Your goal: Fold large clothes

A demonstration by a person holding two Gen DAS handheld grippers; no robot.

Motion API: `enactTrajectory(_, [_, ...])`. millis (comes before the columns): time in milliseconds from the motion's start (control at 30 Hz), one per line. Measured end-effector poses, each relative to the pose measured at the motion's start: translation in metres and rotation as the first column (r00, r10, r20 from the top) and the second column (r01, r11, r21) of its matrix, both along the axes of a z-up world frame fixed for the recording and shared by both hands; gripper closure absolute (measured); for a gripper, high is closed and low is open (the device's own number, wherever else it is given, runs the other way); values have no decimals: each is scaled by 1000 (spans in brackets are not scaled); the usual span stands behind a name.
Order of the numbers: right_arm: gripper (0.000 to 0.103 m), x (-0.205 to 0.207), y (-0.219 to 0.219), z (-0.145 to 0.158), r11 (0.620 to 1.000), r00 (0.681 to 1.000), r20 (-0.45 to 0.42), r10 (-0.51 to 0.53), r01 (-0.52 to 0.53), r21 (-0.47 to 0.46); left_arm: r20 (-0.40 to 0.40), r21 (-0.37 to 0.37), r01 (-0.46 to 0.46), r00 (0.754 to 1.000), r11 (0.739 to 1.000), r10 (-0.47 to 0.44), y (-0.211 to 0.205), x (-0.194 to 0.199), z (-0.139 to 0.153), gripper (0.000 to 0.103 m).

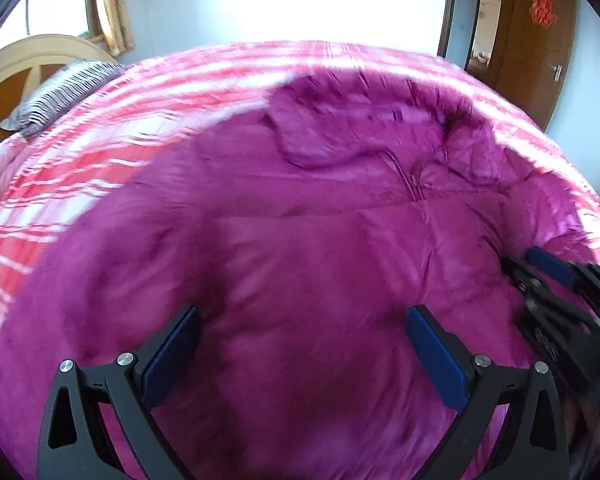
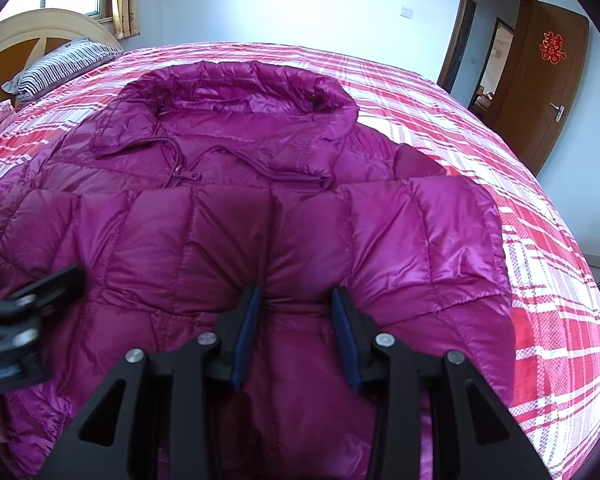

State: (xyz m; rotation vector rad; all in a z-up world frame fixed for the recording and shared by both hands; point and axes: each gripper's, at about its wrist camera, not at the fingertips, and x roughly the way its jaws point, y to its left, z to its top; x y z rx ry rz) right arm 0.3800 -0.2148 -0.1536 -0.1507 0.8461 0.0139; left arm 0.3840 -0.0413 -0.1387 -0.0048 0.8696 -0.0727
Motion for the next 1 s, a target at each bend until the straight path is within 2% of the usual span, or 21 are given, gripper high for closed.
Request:
enactTrajectory(100, [62, 0, 0, 0, 1000, 1000, 2, 0, 0, -3, 78, 13, -30, 997, 999, 29, 50, -46, 22, 1])
enactTrajectory(167, [62, 0, 0, 0, 1000, 1000, 2, 0, 0, 0, 104, 47, -104, 990, 993, 99, 95, -72, 26, 1])
enactTrajectory(233, [62, 0, 0, 0, 1000, 1000, 3, 1, -1, 1, 110, 95, -211, 973, 973, 200, 147, -97, 26, 1])
enactTrajectory(267, [62, 0, 0, 0, 1000, 1000, 3, 1, -1, 1, 116, 113, -284, 956, 952, 271, 181, -114, 25, 1])
enactTrajectory(367, [62, -1, 0, 0, 1000, 1000, 6, 1, -1, 0, 155, 145, -427, 901, 892, 406, 242, -152, 24, 1])
enactTrajectory(467, [62, -1, 0, 0, 1000, 1000, 7, 2, -2, -3, 119, 110, -455, 889, 884, 443, 265, -173, 16, 3])
enactTrajectory(500, [62, -1, 0, 0, 1000, 1000, 7, 2, -2, -4, 109, 85, -442, 895, 893, 433, 266, -178, 12, 10])
enactTrajectory(533, [62, -1, 0, 0, 1000, 1000, 8, 2, -2, -7, 104, 71, -424, 903, 903, 416, 263, -180, 9, 24])
enactTrajectory(600, [62, -1, 1, 0, 1000, 1000, 10, 3, -3, -11, 93, 57, -376, 924, 925, 370, 250, -179, 2, 36])
enactTrajectory(667, [62, -1, 2, -1, 1000, 1000, 11, 3, -3, -18, 84, 85, -355, 934, 931, 348, 238, -168, -7, 38])
enactTrajectory(700, [62, -1, 3, -1, 1000, 1000, 11, 3, -2, -22, 81, 97, -361, 932, 928, 354, 237, -165, -10, 46])
enactTrajectory(733, [62, -2, 3, -1, 1000, 1000, 12, 2, -2, -25, 73, 98, -369, 929, 924, 363, 237, -162, -12, 64])
enactTrajectory(767, [62, -2, 3, -1, 1000, 1000, 13, 2, -2, -27, 71, 90, -383, 923, 919, 377, 240, -162, -12, 72])
enactTrajectory(800, [62, -2, 3, -1, 1000, 1000, 13, 2, -1, -26, 79, 78, -386, 922, 919, 380, 243, -163, -10, 86])
enactTrajectory(833, [62, -2, 3, -1, 1000, 1000, 14, 2, -1, -24, 88, 61, -376, 925, 925, 370, 246, -163, -4, 92])
enactTrajectory(1000, [62, -2, 3, -1, 1000, 1000, 14, 2, -1, -23, 166, 84, -382, 916, 921, 365, 255, -165, 33, 95])
